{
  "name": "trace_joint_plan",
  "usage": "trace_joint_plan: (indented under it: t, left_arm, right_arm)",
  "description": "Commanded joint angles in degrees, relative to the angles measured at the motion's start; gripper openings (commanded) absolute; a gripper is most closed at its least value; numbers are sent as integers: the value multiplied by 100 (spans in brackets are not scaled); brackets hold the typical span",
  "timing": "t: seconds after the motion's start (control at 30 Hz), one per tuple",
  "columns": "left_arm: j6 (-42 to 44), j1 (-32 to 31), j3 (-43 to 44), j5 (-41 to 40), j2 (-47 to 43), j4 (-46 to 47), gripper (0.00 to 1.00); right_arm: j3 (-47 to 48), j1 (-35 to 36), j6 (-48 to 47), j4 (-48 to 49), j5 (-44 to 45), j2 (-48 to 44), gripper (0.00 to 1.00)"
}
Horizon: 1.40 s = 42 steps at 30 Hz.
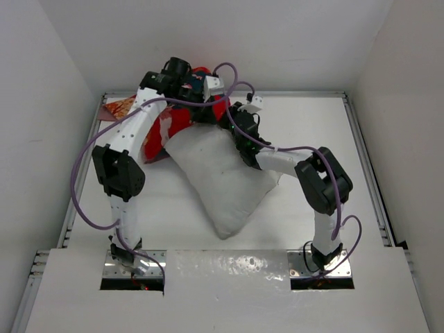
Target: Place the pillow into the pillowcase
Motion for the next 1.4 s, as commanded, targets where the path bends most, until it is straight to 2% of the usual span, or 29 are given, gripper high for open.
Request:
trace_joint_plan:
  t: [0.0, 0.1, 0.17, 0.2, 0.23, 0.27, 0.3, 0.33, 0.37, 0.4, 0.47, 0.53, 0.57, 0.6, 0.63, 0.67, 0.7, 0.73, 0.77, 0.8, 0.83, 0.87, 0.93, 1.0, 1.07, 1.13, 1.23, 1.3, 1.37]
  left_arm:
    - [190, -385, -529, 1035, -289, -880, 0]
    - [201, -393, -828, 930, -289, -732, 0]
    - [17, -393, -995, 877, -272, -372, 0]
    - [-167, -393, -1031, 868, -263, -266, 2]
    - [-238, -385, -1075, 877, -263, -65, 13]
    - [-335, -376, -1058, 868, -263, 24, 46]
    - [-475, -341, -997, 842, -263, 60, 59]
    - [-485, -167, -787, 851, -272, 34, 75]
    - [-485, -26, -672, 894, -333, -10, 99]
    - [-668, 176, -593, 1034, -385, 60, 100]
    - [-1028, 949, -661, 1149, -674, 348, 100]
    - [-1661, 1519, -1246, 432, -1191, 1014, 96]
    - [-1785, 1618, -1547, -24, -1377, 1218, 61]
    - [-1882, 1706, -1837, -837, -1588, 1568, 30]
    - [-1996, 1812, -2562, -1211, -1982, 1790, 4]
    - [-2032, 1847, -2917, -1693, -2125, 1940, 0]
    - [-1988, 1883, -3182, -1820, -2231, 2019, 0]
    - [-1971, 1883, -3620, -1926, -2319, 2038, 0]
    - [-2023, 1892, -3815, -2049, -2320, 2073, 13]
    - [-2110, 1900, -3974, -2285, -2302, 2204, 32]
    - [-2189, 1900, -4332, -2418, -2241, 2335, 51]
    - [-2364, 1900, -4492, -2776, -2197, 2485, 72]
    - [-2340, 1900, -4853, -2998, -1978, 2819, 83]
    - [-2252, 1900, -5160, -3262, -1802, 3222, 88]
    - [-2191, 1900, -5267, -3246, -1477, 3478, 98]
    - [-2207, 1900, -5259, -3192, -1135, 3777, 100]
    - [-2348, 1900, -5153, -3113, -774, 4102, 100]
    - [-2602, 1900, -5110, -3210, -624, 4279, 95]
    - [-2638, 1900, -5092, -3053, -448, 4262, 67]
  right_arm:
    - [247, -360, 699, -3, 2052, -122, 0]
    - [-52, -588, 1473, -636, 1869, -140, 0]
    - [-97, -615, 1168, -917, 1772, -96, 0]
    - [-132, -615, 1036, -1014, 1737, -96, 7]
    - [-175, -624, 643, -1050, 1554, -96, 22]
    - [-219, -667, 369, -1016, 1352, -140, 41]
    - [-324, -703, 106, -1024, 1150, -210, 73]
    - [-369, -746, -350, -1120, 939, -289, 81]
    - [-404, -851, -606, -1199, 450, -385, 87]
    - [-430, -887, -1227, -1313, 253, -612, 97]
    - [-370, -914, -1994, -1839, -116, -859, 99]
    - [-37, -914, -2927, -2723, -354, -1150, 98]
    - [113, -923, -3173, -3043, -486, -1220, 89]
    - [445, -914, -3550, -3359, -765, -1325, 62]
    - [631, -905, -3597, -3989, -803, -1353, 8]
    - [955, -896, -3580, -4256, -795, -1370, 0]
    - [1097, -870, -3632, -4520, -934, -1414, 0]
    - [1203, -757, -3702, -4870, -996, -1440, 3]
    - [1352, -643, -3781, -4987, -997, -1467, 40]
    - [1406, -511, -4078, -5093, -962, -1484, 65]
    - [1441, -327, -4263, -5242, -901, -1493, 84]
    - [1485, 58, -4570, -5313, -857, -1493, 99]
    - [1485, 577, -4652, -5479, -1083, -1398, 99]
    - [1468, 948, -4985, -5533, -1094, -1274, 99]
    - [1477, 1536, -5178, -5560, -586, -976, 99]
    - [1442, 1940, -5495, -5455, -7, -730, 99]
    - [1407, 2048, -5417, -5367, -73, -334, 99]
    - [986, 2048, -5329, -5016, -179, -307, 99]
    - [635, 2048, -5285, -4427, -14, -263, 99]
